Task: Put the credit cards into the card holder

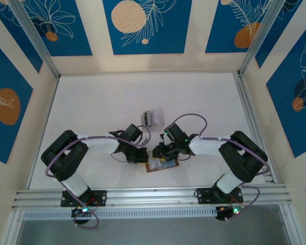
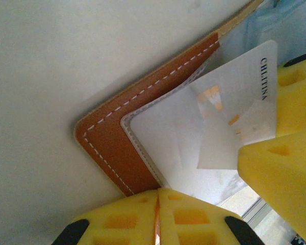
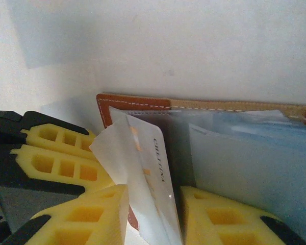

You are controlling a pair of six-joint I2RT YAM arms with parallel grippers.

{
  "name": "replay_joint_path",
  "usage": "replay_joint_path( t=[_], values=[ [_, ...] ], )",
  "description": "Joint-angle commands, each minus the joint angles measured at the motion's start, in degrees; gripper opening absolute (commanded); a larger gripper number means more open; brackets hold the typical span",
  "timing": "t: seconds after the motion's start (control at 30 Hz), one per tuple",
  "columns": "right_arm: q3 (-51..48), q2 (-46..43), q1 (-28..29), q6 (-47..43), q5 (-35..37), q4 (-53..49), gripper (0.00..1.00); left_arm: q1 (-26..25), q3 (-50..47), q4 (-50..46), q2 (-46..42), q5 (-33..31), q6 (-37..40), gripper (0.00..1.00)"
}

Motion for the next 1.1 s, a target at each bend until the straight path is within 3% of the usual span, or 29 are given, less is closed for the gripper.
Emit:
replay_joint_path(
  t=[0.0,0.1,0.33,0.47,0.77,0.9,1.07],
  values=[
    [0.32,-0.43,1.07,0.88,4.60,-8.92,0.39,-2.21,-3.09,2.80,3.27,-2.70,-1.05,0.09],
    [2.17,-2.39,1.86,0.77,7.65,-13.91,0.49,-2.12,-3.30,2.60,2.90,-2.17,-0.84,0.09],
    [6.80,-4.31,2.18,-2.63,11.17,-22.96,0.56,-2.04,-3.04,2.21,3.22,-2.09,-0.64,0.10],
    [8.67,-6.69,1.71,-5.91,14.55,-27.72,0.55,-2.07,-2.54,1.90,3.21,-3.11,-0.66,0.10],
    [12.04,-10.49,-1.05,-13.39,20.94,-36.01,0.36,-2.08,-1.54,2.63,2.99,-2.78,-0.80,0.12],
    [14.06,-9.77,-1.04,-14.80,22.65,-36.48,0.35,-2.11,-1.85,3.00,2.32,-2.10,-0.87,0.12],
    [14.07,-6.88,-1.46,-17.10,22.78,-34.94,0.42,-2.10,-2.67,5.07,1.91,-3.65,-2.74,0.12]
  ],
)
